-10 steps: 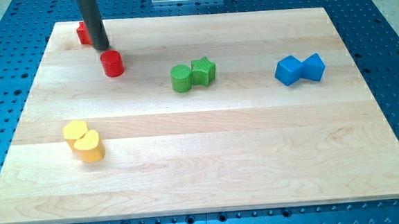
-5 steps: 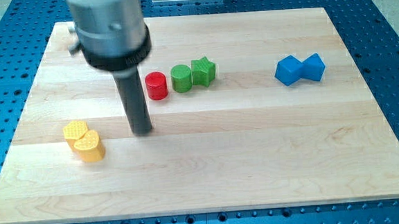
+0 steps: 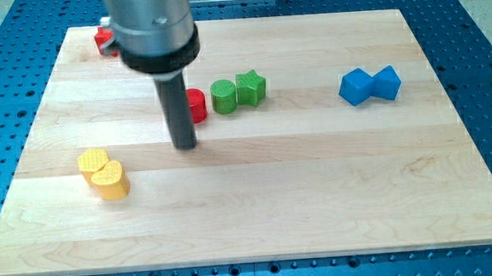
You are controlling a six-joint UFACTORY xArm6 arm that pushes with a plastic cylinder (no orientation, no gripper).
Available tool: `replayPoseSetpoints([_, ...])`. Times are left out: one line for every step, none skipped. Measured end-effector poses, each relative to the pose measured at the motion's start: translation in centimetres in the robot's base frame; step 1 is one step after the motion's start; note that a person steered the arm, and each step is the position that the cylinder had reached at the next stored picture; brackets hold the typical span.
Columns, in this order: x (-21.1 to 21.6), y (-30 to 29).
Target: Push the red circle towards the top center of the board
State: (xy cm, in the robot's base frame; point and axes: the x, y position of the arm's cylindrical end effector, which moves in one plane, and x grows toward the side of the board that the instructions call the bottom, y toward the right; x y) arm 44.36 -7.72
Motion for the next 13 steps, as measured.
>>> replayPoseSetpoints([-0.3,0.0])
replayPoseSetpoints([-0.3,0.1])
replayPoseSetpoints([-3.0,1.3])
replayPoseSetpoints([-6.7,3.4])
replayPoseSetpoints([-7.7,2.1])
replayPoseSetpoints([-6.6,-2.0])
replayPoseSetpoints([-10.5,-0.7])
replayPoseSetpoints([-11.9,2.9])
replayPoseSetpoints([-12.3,-3.6])
replayPoseSetpoints([-14.4,4.3])
replayPoseSetpoints([-13.8,4.3])
replayPoseSetpoints([-13.5,7.0])
replayPoseSetpoints([-14.1,12.5])
